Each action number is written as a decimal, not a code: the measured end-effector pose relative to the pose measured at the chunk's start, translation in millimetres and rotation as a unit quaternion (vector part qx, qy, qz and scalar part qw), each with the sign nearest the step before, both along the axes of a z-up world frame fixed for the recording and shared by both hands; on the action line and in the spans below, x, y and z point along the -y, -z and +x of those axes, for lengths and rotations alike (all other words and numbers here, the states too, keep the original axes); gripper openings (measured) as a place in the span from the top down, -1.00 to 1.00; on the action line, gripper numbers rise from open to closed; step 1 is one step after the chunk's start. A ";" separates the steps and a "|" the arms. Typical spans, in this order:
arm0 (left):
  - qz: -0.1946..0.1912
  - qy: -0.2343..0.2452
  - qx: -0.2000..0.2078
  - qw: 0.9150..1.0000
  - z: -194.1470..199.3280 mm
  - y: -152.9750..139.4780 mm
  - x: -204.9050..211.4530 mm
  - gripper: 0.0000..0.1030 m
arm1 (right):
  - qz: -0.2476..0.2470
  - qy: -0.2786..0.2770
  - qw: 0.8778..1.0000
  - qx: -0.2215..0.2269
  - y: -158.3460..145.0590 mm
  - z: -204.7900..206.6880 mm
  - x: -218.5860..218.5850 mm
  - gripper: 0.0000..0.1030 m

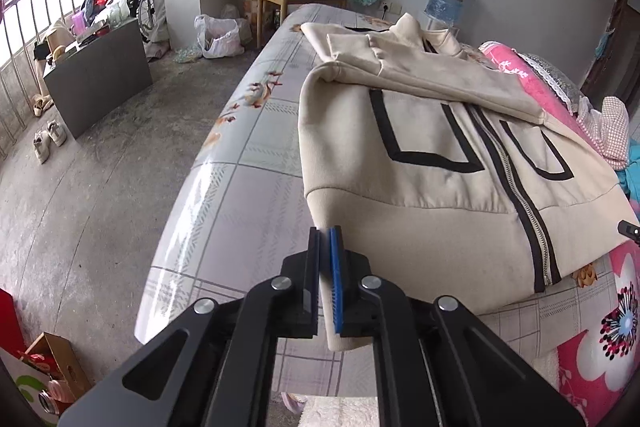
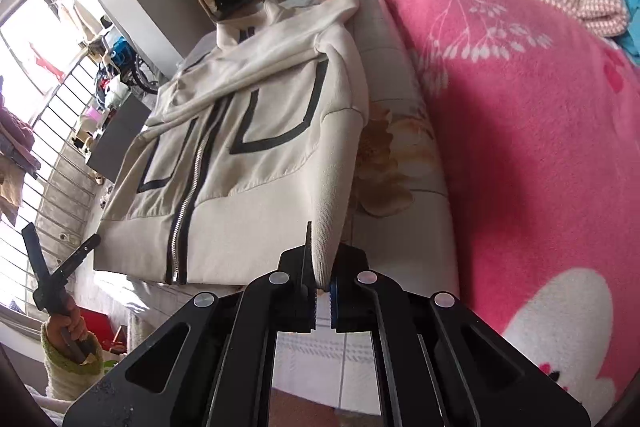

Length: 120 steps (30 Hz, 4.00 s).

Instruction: Fold large clothes

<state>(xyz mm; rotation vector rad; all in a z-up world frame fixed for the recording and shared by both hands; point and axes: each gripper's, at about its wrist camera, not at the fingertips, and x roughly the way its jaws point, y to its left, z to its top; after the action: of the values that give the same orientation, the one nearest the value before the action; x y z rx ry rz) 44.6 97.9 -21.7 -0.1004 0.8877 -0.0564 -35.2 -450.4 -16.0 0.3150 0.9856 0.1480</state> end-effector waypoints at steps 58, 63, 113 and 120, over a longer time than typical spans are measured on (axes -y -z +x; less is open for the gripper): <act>-0.189 -0.002 0.005 0.982 52.0 -35.3 -38.3 0.90 | 0.305 0.058 0.950 0.010 22.5 18.8 38.5 0.94; -0.191 -0.021 -0.004 0.981 101.0 -22.3 -42.5 0.90 | 0.322 0.078 0.943 0.016 31.2 61.7 47.7 0.93; 0.091 0.060 0.085 0.990 124.3 -2.2 61.4 0.96 | -0.186 -0.050 0.978 0.075 21.5 113.7 -126.5 1.00; 0.117 0.071 0.050 0.989 136.3 39.4 68.4 0.95 | -0.194 -0.051 0.979 0.039 64.3 131.8 -127.0 1.00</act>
<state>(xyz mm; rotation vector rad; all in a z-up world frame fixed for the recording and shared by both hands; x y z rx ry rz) 180.9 29.5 -61.1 0.1841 0.7945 -0.0882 96.6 -323.3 -80.3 -0.0993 0.9298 0.0568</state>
